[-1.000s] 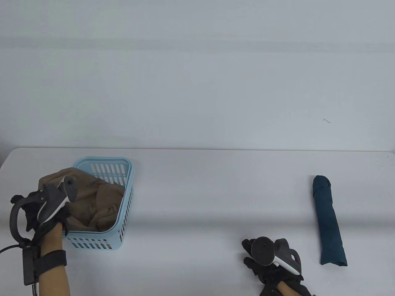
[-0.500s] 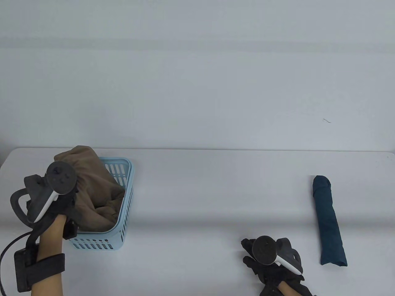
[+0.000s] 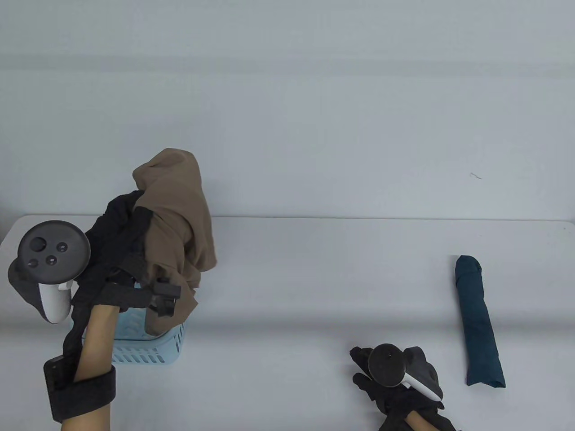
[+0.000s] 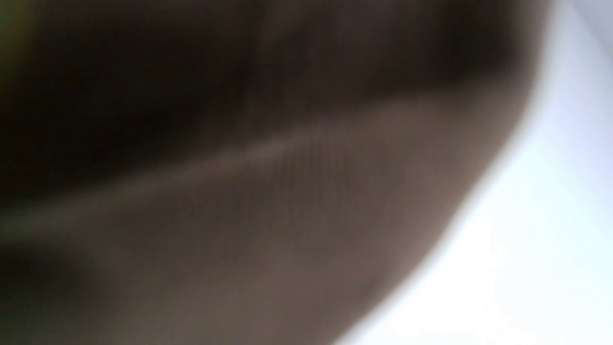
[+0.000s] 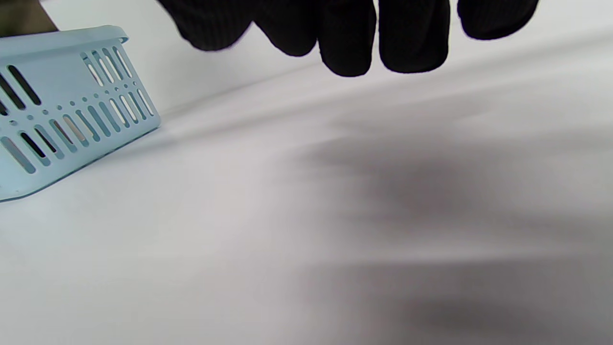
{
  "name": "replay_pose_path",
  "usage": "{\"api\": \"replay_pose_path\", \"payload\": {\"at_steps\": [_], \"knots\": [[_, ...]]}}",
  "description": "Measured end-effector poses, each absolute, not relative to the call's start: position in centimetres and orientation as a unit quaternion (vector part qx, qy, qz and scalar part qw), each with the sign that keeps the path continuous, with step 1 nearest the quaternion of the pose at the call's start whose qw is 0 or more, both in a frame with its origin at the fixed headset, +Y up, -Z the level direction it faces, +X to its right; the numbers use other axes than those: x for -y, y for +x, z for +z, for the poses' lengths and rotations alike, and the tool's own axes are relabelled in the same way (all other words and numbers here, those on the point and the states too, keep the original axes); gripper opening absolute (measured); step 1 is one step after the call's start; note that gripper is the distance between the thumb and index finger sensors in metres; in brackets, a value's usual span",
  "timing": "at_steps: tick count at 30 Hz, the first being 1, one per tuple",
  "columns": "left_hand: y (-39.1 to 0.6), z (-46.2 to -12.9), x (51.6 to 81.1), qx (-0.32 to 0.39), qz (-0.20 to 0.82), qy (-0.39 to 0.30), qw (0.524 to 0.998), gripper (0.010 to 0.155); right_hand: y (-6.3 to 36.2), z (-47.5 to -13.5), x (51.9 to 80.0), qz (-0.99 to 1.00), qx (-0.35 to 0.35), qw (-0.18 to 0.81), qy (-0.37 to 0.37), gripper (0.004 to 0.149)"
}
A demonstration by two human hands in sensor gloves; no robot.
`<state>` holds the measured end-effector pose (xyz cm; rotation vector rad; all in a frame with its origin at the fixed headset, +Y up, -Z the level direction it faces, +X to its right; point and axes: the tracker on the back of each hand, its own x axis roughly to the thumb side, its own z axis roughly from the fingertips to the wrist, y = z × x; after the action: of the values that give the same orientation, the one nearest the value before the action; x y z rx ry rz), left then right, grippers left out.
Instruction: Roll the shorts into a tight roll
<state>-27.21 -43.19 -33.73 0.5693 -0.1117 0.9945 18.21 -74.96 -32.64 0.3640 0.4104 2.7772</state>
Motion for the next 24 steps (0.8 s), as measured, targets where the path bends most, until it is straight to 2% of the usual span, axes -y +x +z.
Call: {"api": "replay_pose_path", "payload": {"at_steps": [4, 8, 11, 16, 20, 24], "knots": [[-25.1, -33.6, 42.4, 0.101, 0.527, 0.235, 0.810, 0.042, 18.2, -32.6, 74.9, 0.969, -0.144, 0.156, 0.127, 0.062], [-23.0, -34.4, 43.4, 0.125, 0.546, 0.198, 0.804, 0.042, 18.2, -32.6, 74.9, 0.969, -0.144, 0.157, 0.127, 0.062], [-21.3, -35.7, 45.1, 0.128, 0.556, 0.164, 0.805, 0.042, 18.3, -32.6, 74.9, 0.969, -0.144, 0.158, 0.127, 0.062], [-19.1, -38.5, 48.6, 0.109, 0.520, 0.128, 0.837, 0.042, 18.5, -32.7, 74.9, 0.969, -0.144, 0.159, 0.123, 0.062], [-17.9, -40.1, 50.2, 0.096, 0.496, 0.156, 0.849, 0.042, 18.7, -32.8, 74.9, 0.969, -0.144, 0.161, 0.120, 0.062], [-15.7, -39.5, 50.5, 0.152, 0.427, 0.205, 0.867, 0.041, 19.2, -33.2, 75.0, 0.969, -0.145, 0.163, 0.112, 0.062]]}}
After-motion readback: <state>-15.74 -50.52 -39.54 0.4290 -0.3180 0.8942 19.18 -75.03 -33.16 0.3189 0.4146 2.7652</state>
